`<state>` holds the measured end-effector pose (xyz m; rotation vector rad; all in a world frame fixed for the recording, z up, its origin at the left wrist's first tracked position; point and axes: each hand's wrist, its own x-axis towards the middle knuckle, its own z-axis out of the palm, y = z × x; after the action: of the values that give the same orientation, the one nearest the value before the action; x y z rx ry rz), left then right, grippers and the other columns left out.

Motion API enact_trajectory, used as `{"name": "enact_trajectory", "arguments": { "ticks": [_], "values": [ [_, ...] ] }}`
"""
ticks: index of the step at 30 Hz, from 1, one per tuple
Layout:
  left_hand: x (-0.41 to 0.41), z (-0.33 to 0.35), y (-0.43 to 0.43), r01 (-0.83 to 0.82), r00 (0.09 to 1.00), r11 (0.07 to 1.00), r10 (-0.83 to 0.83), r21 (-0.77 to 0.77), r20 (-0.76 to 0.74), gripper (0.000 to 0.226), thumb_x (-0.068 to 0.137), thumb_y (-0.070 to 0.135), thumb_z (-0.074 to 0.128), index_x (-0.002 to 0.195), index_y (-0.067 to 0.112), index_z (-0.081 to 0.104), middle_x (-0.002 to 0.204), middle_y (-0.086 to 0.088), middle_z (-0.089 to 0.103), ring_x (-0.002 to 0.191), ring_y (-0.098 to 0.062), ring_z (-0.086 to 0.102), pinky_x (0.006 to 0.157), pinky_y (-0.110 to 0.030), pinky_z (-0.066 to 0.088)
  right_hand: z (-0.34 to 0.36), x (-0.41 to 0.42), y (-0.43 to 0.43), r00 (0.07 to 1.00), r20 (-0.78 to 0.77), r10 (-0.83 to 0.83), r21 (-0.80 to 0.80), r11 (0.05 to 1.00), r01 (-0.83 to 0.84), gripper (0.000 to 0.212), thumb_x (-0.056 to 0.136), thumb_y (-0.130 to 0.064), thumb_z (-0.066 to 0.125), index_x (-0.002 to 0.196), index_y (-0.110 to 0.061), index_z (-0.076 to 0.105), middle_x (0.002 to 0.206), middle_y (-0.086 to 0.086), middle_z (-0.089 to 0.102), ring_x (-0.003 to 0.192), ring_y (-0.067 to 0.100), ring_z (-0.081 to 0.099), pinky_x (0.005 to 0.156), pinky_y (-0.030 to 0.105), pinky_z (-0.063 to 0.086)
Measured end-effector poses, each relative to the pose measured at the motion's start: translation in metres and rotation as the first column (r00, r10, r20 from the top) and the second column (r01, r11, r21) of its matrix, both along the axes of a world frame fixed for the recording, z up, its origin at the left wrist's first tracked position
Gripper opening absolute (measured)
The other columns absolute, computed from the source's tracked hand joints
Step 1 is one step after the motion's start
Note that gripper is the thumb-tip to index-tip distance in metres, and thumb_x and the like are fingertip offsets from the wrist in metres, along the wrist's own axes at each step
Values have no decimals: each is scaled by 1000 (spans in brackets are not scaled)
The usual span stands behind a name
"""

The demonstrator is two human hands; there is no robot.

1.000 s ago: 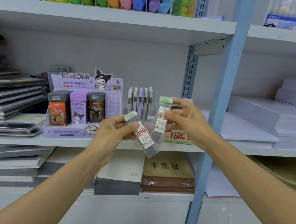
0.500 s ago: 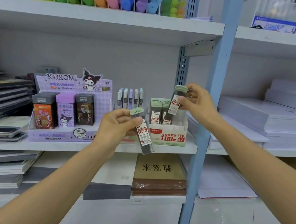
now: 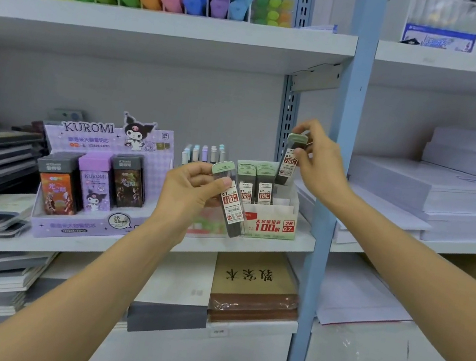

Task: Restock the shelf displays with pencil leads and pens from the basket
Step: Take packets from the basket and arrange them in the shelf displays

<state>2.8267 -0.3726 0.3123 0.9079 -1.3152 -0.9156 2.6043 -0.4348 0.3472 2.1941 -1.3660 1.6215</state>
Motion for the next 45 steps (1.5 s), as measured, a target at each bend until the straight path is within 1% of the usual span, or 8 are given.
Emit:
{"name": "enact_trajectory", "arguments": {
  "ticks": [12, 17, 21, 24, 29, 32, 38, 45],
  "values": [
    [2, 1, -7, 25, 1000, 1000, -25, 0, -12, 22, 83, 8, 72, 104, 4, 65, 87, -9, 76, 80, -21, 74, 63, -25, 58, -9, 10, -27, 993, -105, -55, 203, 976, 75, 12, 96, -8, 53, 107, -10, 57, 102, 2, 63, 90, 16, 56, 73, 24, 41],
    [-5, 4, -9, 43, 999, 999, -42, -28, 6, 15, 83, 6, 72, 97, 7, 66, 80, -4, 76, 74, -16, 74, 60, -20, 56, -10, 11, -25, 971, -198, -135, 261, 947, 185, 20, 96, -7, 54, 111, -10, 67, 124, 9, 59, 122, 24, 49, 103, 33, 39],
    [-18, 10, -14, 28, 999, 996, -24, -87, 44, 21, 80, 5, 75, 94, 13, 61, 72, -1, 75, 73, -15, 74, 63, -26, 58, -3, 17, -3, 998, 9, 62, 86, 994, -62, 24, 99, -25, 51, 117, -17, 66, 115, -2, 63, 104, 11, 56, 92, 27, 46],
    [-31, 12, -18, 3, 995, 993, 9, -121, 98, 32, 77, 6, 79, 100, 14, 57, 73, -6, 74, 78, -23, 74, 75, -40, 59, 4, 22, 15, 921, 66, 384, 208, 897, -390, 19, 96, -29, 58, 110, -22, 69, 103, -7, 70, 95, 8, 65, 85, 23, 53],
    [-41, 7, -22, -74, 963, 974, 126, -216, 239, 40, 78, 20, 79, 107, 24, 52, 83, 2, 74, 79, -9, 70, 75, -26, 56, 10, 16, 19, 942, 36, 334, 193, 923, -334, 13, 95, -17, 58, 97, -15, 71, 89, 1, 70, 78, 9, 65, 70, 22, 55],
    [-40, -5, -18, -105, 854, 910, 289, -402, 433, 34, 86, 26, 71, 113, 28, 51, 99, 12, 67, 89, 4, 60, 79, -11, 45, 16, 7, 18, 983, 95, 155, 46, 986, -160, 13, 97, -14, 55, 98, -9, 68, 86, -2, 66, 56, 2, 61, 53, 16, 49],
    [-28, -41, -18, 116, 316, 782, 555, -612, 769, 46, 93, 40, 56, 136, 24, 50, 137, 6, 54, 135, -15, 38, 119, -38, 16, 25, -4, 17, 998, -51, -21, -26, 999, 19, 16, 98, -12, 53, 100, -6, 67, 87, -4, 60, 60, 14, 68, 53, 16, 48],
    [-25, -45, -17, 154, 209, 754, 606, -638, 767, 53, 90, 35, 61, 140, 22, 46, 138, 3, 55, 135, -19, 40, 120, -44, 14, 12, 5, 0, 991, -127, -40, 51, 998, 46, 15, 99, -11, 52, 100, -5, 65, 95, 5, 65, 67, 17, 68, 62, 18, 52]
  ]
}}
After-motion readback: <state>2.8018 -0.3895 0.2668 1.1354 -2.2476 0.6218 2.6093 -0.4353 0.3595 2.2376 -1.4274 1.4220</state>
